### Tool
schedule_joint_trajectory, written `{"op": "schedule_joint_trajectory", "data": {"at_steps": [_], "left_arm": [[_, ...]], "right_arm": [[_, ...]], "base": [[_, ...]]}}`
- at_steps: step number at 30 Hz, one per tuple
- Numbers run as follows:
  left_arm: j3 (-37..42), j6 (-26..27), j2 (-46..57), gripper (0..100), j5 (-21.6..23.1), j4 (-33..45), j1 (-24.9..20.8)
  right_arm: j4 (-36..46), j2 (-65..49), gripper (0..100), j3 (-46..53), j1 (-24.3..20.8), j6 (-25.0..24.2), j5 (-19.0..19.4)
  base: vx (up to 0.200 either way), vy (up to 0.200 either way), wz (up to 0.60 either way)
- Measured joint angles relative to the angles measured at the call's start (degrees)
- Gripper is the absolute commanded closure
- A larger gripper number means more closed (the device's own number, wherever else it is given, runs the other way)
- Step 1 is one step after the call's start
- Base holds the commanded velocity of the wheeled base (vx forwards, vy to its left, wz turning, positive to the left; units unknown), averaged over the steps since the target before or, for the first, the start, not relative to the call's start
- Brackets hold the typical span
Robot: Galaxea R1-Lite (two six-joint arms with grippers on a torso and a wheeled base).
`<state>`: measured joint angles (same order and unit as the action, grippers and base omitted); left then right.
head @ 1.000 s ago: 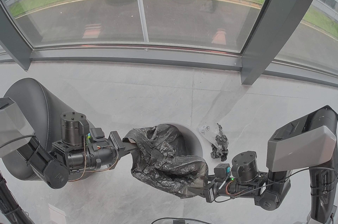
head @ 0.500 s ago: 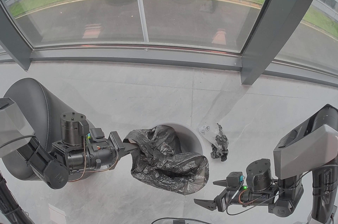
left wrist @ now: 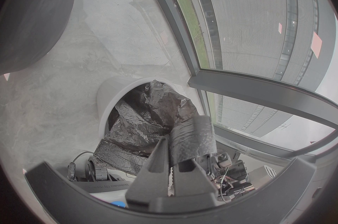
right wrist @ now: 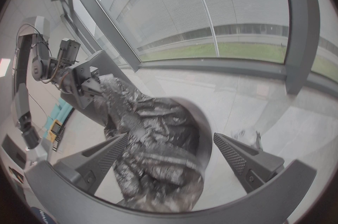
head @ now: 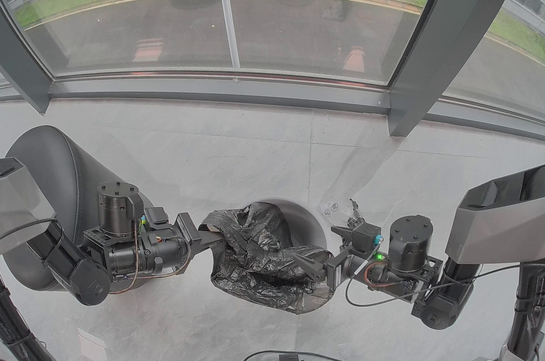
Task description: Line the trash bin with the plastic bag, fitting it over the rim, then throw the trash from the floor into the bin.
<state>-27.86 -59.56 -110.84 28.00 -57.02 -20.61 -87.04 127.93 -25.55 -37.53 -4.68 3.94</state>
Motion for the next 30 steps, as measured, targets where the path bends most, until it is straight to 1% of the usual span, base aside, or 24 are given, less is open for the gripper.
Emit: {"op": "schedule_joint_trajectory", "data": {"at_steps": [3,6,8,10,15,19,22,30], "left_arm": [[0.0,0.0,0.1,100,0.0,0.0,0.0],[0.1,0.0,0.3,100,0.0,0.0,0.0],[0.2,0.0,0.6,100,0.0,0.0,0.0],[0.2,0.0,0.9,100,0.0,-0.1,0.0],[0.2,0.0,1.6,100,0.0,-0.1,0.0],[0.2,0.0,1.9,100,0.0,-0.1,0.0],[0.2,0.0,2.1,100,0.0,-0.1,0.0],[0.2,0.1,2.3,100,0.0,-0.1,0.0]], "right_arm": [[3.9,0.4,0,-5.9,-0.1,3.5,-1.3],[10.4,0.7,0,-10.4,-0.2,8.0,-1.7],[14.9,0.7,0,-13.2,-0.3,12.4,-1.1],[18.9,0.6,0,-15.6,-0.4,15.3,-0.2],[30.1,-0.7,0,-20.7,-0.8,19.7,1.5],[37.7,-2.2,0,-24.2,-1.2,22.0,2.7],[40.9,-3.1,0,-26.0,-1.9,23.0,3.3],[41.4,-3.2,0,-26.8,-4.1,23.3,3.5]], "base": [[0.000,0.000,0.00],[0.000,0.000,0.00],[0.000,0.000,0.00],[0.000,0.000,0.00],[0.000,0.000,0.00],[0.000,0.000,0.00],[0.000,0.000,0.00],[0.000,0.000,0.00]]}}
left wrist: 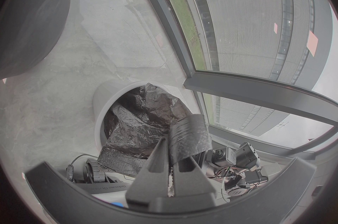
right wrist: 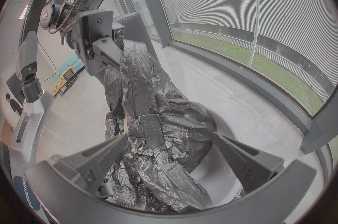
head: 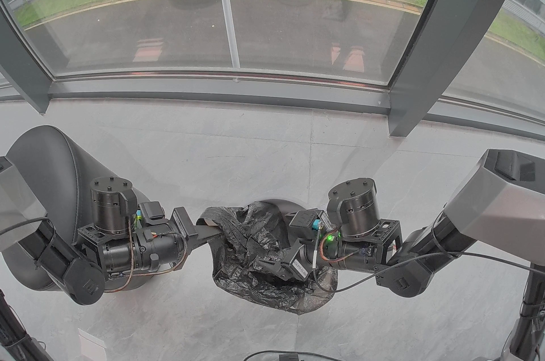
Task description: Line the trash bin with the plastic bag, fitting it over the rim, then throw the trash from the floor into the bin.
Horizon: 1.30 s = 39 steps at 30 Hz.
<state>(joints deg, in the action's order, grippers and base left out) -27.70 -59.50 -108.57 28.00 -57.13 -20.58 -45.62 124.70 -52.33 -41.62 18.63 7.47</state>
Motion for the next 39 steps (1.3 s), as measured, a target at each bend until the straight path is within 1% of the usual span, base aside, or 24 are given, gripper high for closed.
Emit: {"op": "schedule_joint_trajectory", "data": {"at_steps": [16,25,26,39], "left_arm": [[-0.1,0.0,-0.1,100,0.0,0.0,0.0],[-0.2,0.0,-0.2,100,0.0,0.0,0.0],[-0.2,0.0,-0.2,100,0.0,0.0,0.0],[-0.1,0.0,-0.2,100,0.0,-0.1,0.0]], "right_arm": [[-0.7,2.6,0,1.9,-0.2,-0.5,-0.2],[-0.8,5.2,0,1.4,-0.3,-0.6,-0.5],[-0.9,5.4,100,1.2,-0.2,-0.6,-0.5],[-0.9,6.8,100,-0.2,1.2,-1.1,-0.6]], "base": [[0.000,0.000,0.00],[0.000,0.000,0.00],[0.000,0.000,0.00],[0.000,0.000,0.00]]}}
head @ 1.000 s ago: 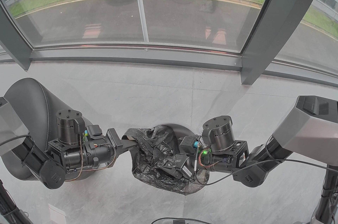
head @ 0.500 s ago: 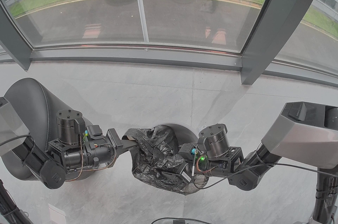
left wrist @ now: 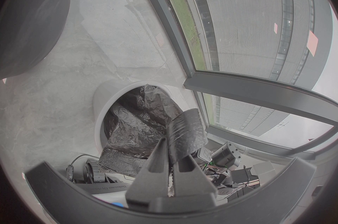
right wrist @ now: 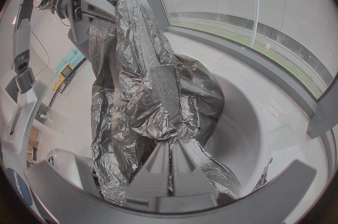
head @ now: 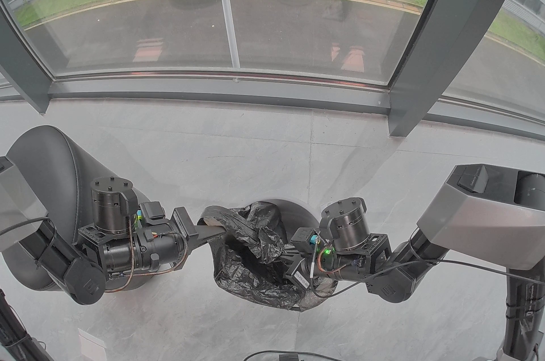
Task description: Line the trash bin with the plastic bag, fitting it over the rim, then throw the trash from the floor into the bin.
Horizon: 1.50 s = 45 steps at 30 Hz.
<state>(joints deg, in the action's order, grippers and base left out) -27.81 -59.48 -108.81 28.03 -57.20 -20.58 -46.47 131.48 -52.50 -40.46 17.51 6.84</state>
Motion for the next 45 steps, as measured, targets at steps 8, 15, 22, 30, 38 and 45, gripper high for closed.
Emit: {"op": "schedule_joint_trajectory", "data": {"at_steps": [8,15,22,30,38,45], "left_arm": [[0.2,2.2,0.0,100,0.0,0.0,0.0],[2.0,20.9,-0.5,100,-6.2,0.0,-0.1],[3.4,30.1,-0.6,100,-16.2,0.0,-0.8],[3.8,35.4,-0.5,100,-16.0,0.0,-0.9],[1.4,36.9,-2.2,100,-13.9,0.0,-0.3],[-2.0,36.7,-5.1,100,-11.2,0.0,2.4]], "right_arm": [[0.0,-2.0,100,0.6,0.1,-0.1,-0.8],[-0.1,-4.5,100,1.4,0.3,-0.2,-2.1],[-1.8,-7.4,100,3.3,1.0,-0.6,-4.6],[-13.7,-6.7,100,4.9,1.9,-0.7,-8.9],[-14.2,-4.4,100,3.7,3.5,-0.7,-9.2],[-16.2,-1.9,100,0.2,5.7,-0.7,-10.9]], "base": [[0.000,0.000,0.00],[0.000,0.000,0.00],[0.000,0.000,0.00],[0.000,0.000,0.00],[0.000,0.000,0.00],[0.000,0.000,0.00]]}}
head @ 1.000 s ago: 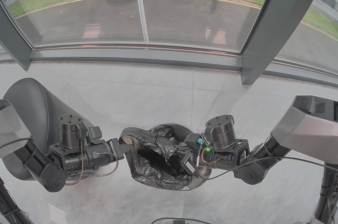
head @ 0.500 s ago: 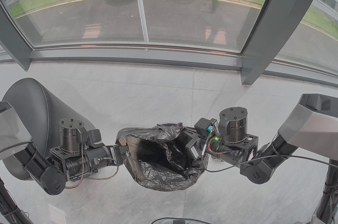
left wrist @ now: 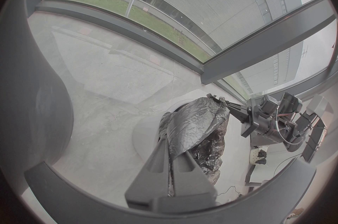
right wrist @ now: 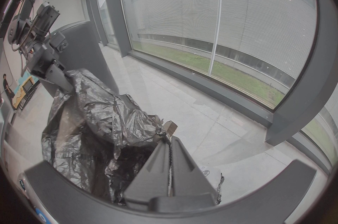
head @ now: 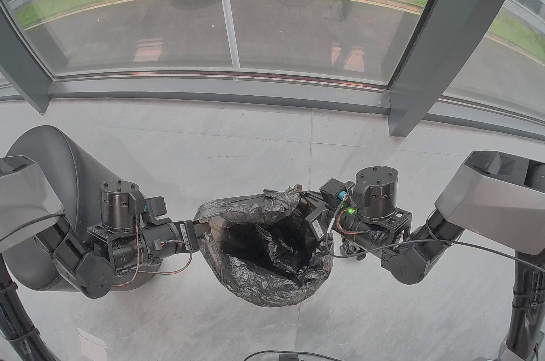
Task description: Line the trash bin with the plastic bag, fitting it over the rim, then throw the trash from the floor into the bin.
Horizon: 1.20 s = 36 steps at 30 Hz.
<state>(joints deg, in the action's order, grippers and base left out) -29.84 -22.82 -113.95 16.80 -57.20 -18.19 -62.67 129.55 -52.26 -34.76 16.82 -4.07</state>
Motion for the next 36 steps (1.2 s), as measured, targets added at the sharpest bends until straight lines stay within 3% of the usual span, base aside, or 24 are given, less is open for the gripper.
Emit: {"op": "schedule_joint_trajectory", "data": {"at_steps": [22,36], "left_arm": [[-5.4,-1.3,-5.4,100,13.9,0.1,7.0],[-6.3,-1.0,-9.1,100,14.8,0.0,8.0]], "right_arm": [[0.7,7.3,100,-11.9,2.3,0.4,-1.3],[0.5,8.7,100,-12.7,2.5,0.0,-1.6]], "base": [[0.000,0.000,0.00],[0.000,0.000,0.00]]}}
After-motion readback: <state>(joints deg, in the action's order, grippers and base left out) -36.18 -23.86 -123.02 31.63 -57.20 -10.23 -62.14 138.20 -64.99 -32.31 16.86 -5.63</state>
